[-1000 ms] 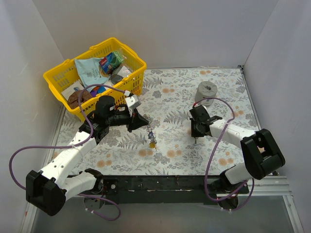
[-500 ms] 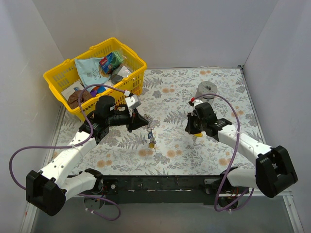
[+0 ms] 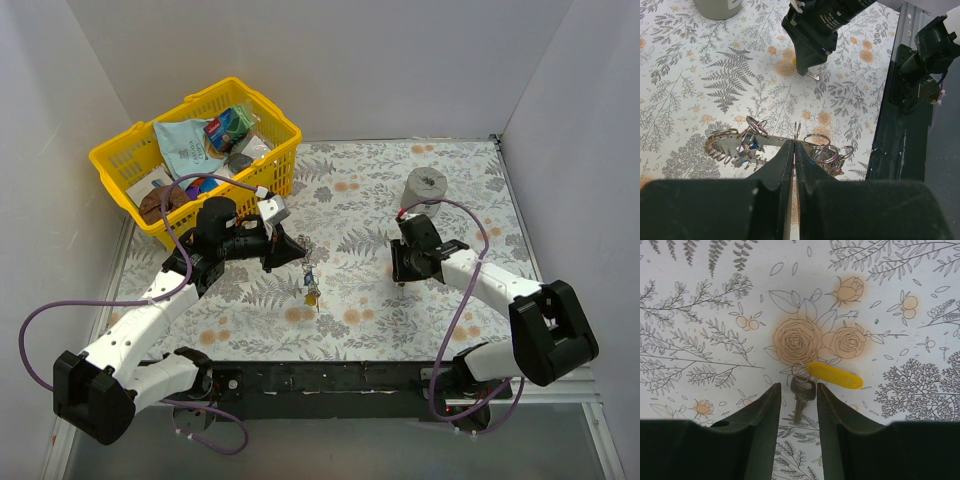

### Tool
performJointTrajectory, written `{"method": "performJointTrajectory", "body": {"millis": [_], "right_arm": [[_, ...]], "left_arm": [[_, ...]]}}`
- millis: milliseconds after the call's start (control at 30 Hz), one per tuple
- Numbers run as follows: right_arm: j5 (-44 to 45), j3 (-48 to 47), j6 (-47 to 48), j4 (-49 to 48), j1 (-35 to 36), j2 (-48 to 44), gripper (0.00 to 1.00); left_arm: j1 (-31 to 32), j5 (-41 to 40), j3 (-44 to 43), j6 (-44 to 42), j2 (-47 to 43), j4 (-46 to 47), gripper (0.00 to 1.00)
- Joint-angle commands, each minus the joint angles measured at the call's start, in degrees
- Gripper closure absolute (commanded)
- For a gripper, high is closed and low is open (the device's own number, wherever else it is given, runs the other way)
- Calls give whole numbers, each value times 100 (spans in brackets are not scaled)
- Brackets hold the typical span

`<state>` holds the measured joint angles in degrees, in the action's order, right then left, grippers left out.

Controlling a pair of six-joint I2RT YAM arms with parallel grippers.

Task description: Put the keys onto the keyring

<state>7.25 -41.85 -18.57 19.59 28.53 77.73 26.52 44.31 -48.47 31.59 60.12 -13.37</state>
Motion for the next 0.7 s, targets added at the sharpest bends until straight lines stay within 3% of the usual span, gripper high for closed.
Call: {"method": "performJointTrajectory", "body": {"millis": [0, 300, 600, 667], "right_arm": [[-153, -166, -24, -122, -269, 171, 57], [-593, -166, -59, -430, -366, 620, 60], [-637, -341, -156, -553, -375, 901, 81], [-680, -368, -147, -571, -366, 928, 93]], "left_arm": [[-16, 95, -14, 31, -202, 159, 100], [-16, 69, -31, 40, -220, 159, 100], [-16, 51, 13, 49, -229, 168, 100], [-16, 42, 21, 40, -229, 159, 100]]}}
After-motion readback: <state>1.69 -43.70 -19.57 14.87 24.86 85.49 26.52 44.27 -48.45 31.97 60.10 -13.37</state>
